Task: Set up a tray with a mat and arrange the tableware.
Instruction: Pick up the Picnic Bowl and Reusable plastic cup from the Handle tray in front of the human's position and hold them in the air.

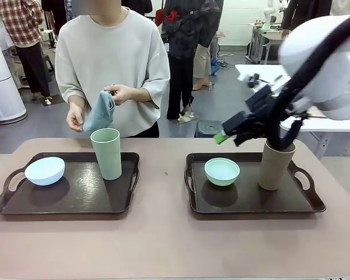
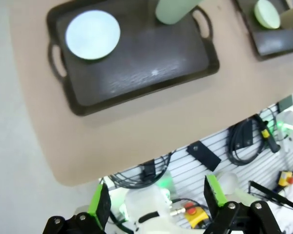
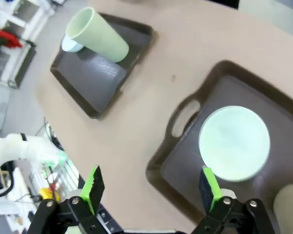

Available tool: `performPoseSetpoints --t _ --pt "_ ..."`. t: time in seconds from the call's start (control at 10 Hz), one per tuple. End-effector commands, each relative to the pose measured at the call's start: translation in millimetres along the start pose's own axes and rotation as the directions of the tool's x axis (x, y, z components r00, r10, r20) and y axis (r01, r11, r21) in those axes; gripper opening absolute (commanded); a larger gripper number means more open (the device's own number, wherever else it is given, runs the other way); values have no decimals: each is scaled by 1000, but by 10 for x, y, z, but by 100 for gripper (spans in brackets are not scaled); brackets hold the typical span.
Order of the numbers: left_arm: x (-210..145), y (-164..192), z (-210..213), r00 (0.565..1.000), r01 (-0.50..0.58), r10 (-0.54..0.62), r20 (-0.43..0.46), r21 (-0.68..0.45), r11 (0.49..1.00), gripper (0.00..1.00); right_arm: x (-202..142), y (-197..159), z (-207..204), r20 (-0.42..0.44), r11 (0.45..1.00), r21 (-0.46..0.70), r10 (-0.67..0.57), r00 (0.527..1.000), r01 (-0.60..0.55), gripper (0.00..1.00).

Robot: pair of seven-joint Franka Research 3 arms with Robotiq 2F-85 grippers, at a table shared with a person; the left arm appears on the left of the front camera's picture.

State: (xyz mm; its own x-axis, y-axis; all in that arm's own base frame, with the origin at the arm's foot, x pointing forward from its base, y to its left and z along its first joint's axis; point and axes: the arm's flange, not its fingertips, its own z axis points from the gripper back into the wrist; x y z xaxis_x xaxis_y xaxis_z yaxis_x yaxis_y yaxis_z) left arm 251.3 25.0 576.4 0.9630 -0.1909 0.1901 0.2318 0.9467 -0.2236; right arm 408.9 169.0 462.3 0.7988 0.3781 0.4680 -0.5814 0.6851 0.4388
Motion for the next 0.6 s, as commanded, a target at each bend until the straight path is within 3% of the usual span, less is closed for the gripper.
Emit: performPoseSetpoints --t 0.0,0.1,0.2,0.5 --pt "141 57 35 998 -56 56 8 26 998 100 152 -251 -179 -13 997 70 34 999 -33 100" --pt "215 81 21 997 -64 64 40 -8 998 100 160 -337 -149 -27 996 88 24 999 -21 100" --pt "37 35 9 1000 -22 22 0 14 1000 100 91 -39 -148 -18 1000 18 26 999 -26 100" --pt "37 35 9 1000 -22 22 0 14 1000 100 91 -39 -148 -18 1000 18 26 999 -26 100"
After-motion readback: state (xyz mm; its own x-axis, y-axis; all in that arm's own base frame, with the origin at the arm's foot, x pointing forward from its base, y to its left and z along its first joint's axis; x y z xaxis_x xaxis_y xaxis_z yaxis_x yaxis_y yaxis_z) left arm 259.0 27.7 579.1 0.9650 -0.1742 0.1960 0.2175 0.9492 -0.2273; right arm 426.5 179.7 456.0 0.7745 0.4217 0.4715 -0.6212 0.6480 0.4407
